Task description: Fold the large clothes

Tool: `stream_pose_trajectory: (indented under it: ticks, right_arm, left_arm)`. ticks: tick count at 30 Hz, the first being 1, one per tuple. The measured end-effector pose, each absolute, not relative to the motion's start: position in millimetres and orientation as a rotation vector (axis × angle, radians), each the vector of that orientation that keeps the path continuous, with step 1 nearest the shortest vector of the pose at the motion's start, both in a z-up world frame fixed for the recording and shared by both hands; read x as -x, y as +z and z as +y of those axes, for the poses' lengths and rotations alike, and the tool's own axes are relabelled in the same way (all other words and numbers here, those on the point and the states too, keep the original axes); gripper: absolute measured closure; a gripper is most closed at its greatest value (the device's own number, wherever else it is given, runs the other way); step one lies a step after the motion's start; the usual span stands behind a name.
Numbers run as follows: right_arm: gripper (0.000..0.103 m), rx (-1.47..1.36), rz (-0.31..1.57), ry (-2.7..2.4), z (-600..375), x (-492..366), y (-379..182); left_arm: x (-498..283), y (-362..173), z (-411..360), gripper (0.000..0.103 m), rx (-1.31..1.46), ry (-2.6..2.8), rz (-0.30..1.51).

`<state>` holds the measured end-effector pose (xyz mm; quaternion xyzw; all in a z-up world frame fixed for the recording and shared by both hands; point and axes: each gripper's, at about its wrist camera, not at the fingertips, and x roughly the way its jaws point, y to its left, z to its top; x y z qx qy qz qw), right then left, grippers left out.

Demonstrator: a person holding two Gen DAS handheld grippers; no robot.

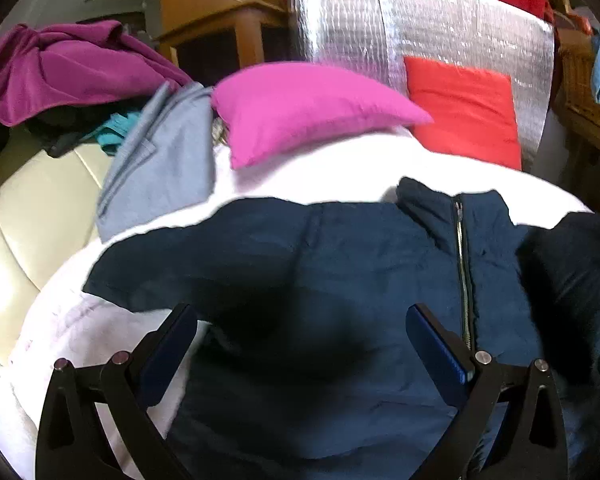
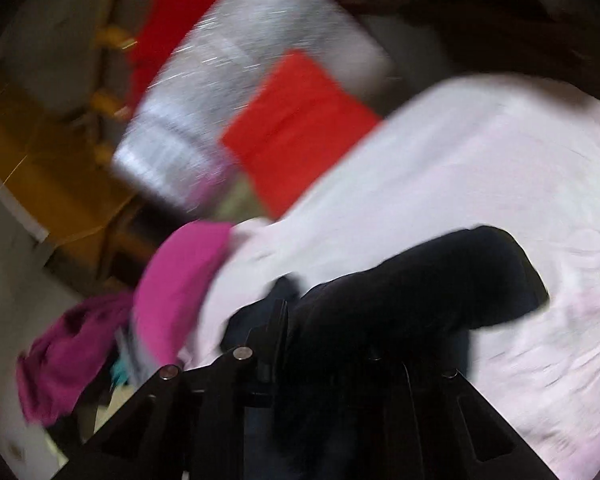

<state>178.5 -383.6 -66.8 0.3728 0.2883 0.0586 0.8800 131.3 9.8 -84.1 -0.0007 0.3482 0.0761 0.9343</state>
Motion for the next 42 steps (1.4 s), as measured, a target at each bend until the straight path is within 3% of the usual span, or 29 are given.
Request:
stream_pose_trajectory:
  ticks: [7,19,21,23,25,33,42]
  right_arm:
    - [0.081,-0.651,0.669,0.32,-272,-184,-51]
    - [0.078,-0.622,0.859,0.411,-196,-200,-116]
    - [0.07,-0.638,0.875,0.428,-199,-200,-121]
    - [0.034,-0.685,0.889,0.494,-201,-200,-122]
    - [0.02,-0.717,0.856,0.536,-206,-194,-115]
    - [0.019,-0.664,0.705,0.5,-283,-144,-72]
    - [0.019,-0.797,0.649,0.262,-394,-116,-86]
  left_arm:
    - [-118,-68,48,0.0,0.085,0.172,0.682]
    - [-106,-56,87,0.0,0.192,0.181,0.66]
    - [-105,-56,91,0.0,0.197,0.186,0.66]
    - [-107,-58,95,0.0,0.202,0.192,0.666]
    - [-110,-62,98,0.0,0.207,0.197,0.682]
    - [-126,-80,90,0.0,0.208,0.15,0.743]
    - [-140,-97,49,0.0,0.152,0.096,0.792]
